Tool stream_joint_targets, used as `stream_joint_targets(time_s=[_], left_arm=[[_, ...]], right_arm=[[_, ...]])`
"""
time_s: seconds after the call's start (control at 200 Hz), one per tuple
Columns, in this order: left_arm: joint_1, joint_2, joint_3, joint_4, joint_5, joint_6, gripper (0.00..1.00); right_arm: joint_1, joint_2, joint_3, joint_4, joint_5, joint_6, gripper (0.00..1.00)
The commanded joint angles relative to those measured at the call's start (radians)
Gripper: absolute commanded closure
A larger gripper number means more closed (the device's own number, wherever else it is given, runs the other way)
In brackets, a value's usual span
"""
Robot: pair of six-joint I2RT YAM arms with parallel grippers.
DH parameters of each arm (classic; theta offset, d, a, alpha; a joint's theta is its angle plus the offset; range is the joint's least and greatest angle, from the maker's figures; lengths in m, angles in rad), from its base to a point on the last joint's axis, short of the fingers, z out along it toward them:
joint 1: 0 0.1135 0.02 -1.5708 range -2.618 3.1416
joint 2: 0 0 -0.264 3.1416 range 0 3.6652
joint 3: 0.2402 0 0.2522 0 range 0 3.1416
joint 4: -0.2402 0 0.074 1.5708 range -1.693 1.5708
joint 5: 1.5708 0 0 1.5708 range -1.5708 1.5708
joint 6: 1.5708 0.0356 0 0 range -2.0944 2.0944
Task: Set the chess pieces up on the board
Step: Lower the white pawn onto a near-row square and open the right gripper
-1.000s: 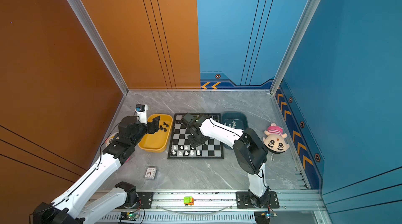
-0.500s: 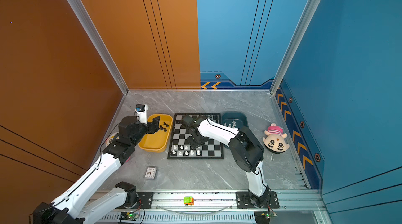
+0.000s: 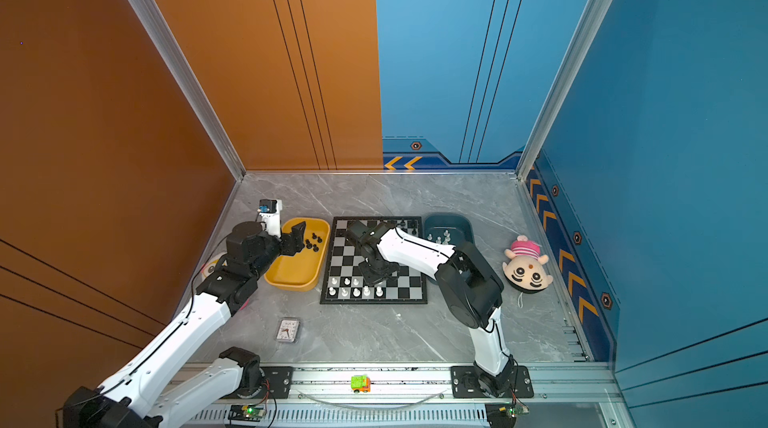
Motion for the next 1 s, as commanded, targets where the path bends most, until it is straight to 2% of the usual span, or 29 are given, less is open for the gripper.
stream_joint_targets(time_s=[0.0, 0.205, 0.315, 0.566, 0.856, 0.991], left_arm=[[-0.008, -0.008, -0.015, 0.006, -0.011, 0.007, 0.24], [-0.008, -0.008, -0.016, 0.006, -0.011, 0.007, 0.24], [-0.008, -0.008, -0.015, 0.006, -0.012, 0.007, 0.24], [-0.008, -0.002, -0.013, 0.003, -0.016, 0.009, 0.24], [-0.005, 0.001, -0.011, 0.004, -0.010, 0.010, 0.24], [-0.002, 0.004, -0.010, 0.012, 0.005, 0.006, 0.24]], right_arm=[[0.002, 0.006, -0.027, 0.000, -0.003, 0.016, 1.00], [0.002, 0.009, -0.026, 0.000, -0.005, 0.017, 1.00], [0.002, 0.008, -0.024, -0.001, -0.007, 0.021, 0.86], [-0.009, -0.027, 0.007, -0.003, -0.023, 0.023, 0.72], [-0.083, -0.149, 0.033, -0.015, -0.004, 0.011, 0.69], [-0.137, -0.225, 0.026, -0.032, 0.054, -0.002, 0.66]])
